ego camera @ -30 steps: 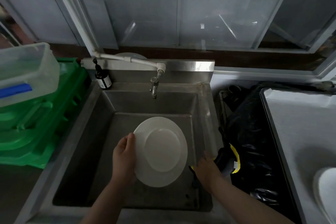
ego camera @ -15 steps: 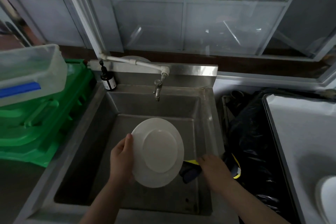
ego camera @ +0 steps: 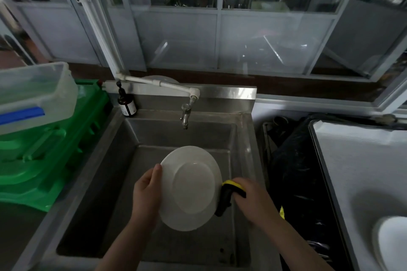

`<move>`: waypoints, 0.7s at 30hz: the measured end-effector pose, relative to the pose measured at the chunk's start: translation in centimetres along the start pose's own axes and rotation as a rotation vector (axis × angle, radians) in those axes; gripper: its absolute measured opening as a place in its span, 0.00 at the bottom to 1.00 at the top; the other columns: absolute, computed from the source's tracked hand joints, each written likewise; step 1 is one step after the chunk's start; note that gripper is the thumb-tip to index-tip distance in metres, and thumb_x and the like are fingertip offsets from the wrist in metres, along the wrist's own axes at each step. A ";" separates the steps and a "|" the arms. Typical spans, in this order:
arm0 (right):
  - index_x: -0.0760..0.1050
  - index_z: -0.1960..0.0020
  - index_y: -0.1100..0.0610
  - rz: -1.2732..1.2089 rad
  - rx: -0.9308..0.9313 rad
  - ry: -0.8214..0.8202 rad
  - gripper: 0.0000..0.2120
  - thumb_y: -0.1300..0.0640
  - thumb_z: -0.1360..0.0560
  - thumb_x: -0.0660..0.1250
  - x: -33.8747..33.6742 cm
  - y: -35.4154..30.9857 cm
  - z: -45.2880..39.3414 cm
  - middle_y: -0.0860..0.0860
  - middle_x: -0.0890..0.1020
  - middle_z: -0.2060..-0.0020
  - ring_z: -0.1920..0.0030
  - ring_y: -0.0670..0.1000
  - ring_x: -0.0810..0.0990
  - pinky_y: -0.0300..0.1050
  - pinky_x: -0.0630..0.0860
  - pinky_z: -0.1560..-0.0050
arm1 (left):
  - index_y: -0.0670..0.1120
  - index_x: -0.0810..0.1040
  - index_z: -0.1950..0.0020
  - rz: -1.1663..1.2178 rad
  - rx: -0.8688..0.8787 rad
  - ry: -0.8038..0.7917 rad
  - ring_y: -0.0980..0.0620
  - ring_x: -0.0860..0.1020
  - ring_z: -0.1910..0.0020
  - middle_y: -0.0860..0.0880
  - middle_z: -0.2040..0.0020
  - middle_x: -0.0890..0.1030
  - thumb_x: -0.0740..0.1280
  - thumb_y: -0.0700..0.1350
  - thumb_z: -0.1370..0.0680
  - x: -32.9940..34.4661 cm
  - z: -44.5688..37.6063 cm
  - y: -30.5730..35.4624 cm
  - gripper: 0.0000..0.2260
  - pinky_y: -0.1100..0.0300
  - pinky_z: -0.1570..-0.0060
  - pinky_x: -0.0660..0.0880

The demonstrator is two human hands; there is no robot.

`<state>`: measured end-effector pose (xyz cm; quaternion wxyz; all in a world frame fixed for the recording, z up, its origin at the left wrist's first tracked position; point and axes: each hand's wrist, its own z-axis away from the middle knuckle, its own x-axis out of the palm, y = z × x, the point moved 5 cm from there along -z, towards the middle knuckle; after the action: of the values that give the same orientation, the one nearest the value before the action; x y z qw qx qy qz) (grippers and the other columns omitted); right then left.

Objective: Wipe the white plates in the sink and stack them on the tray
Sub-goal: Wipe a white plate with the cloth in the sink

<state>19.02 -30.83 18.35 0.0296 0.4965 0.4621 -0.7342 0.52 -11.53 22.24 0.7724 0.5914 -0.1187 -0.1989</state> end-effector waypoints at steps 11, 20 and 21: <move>0.80 0.43 0.50 -0.398 0.189 0.107 0.11 0.57 0.24 0.70 0.1 0.9 -1.0 0.46 0.83 0.52 0.49 0.47 0.81 0.28 0.71 0.58 | 0.57 0.86 0.56 -0.184 0.127 -0.155 0.45 0.84 0.56 0.48 0.58 0.86 0.63 0.48 0.17 1.0 0.4 0.8 0.14 0.44 0.53 0.80; 0.76 0.47 0.39 -0.440 0.013 0.241 0.12 0.55 0.24 0.70 -2.8 -3.4 -1.6 0.36 0.80 0.52 0.49 0.38 0.78 0.26 0.70 0.53 | 0.54 0.85 0.54 -0.308 0.276 -0.238 0.60 0.82 0.59 0.57 0.58 0.85 0.64 0.45 0.18 3.0 1.5 2.4 0.11 0.64 0.57 0.77; 0.76 0.45 0.40 -0.424 -0.028 0.251 0.12 0.55 0.25 0.70 -3.0 -4.0 -1.5 0.36 0.79 0.51 0.48 0.37 0.77 0.27 0.70 0.50 | 0.53 0.85 0.55 -0.315 0.295 -0.239 0.61 0.81 0.59 0.58 0.58 0.85 0.65 0.44 0.18 3.1 1.5 2.6 0.11 0.67 0.58 0.75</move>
<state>19.57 -28.68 23.09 -0.1762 0.4753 0.5662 -0.6500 3.07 -13.69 24.96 0.6175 0.6814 -0.1433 -0.3659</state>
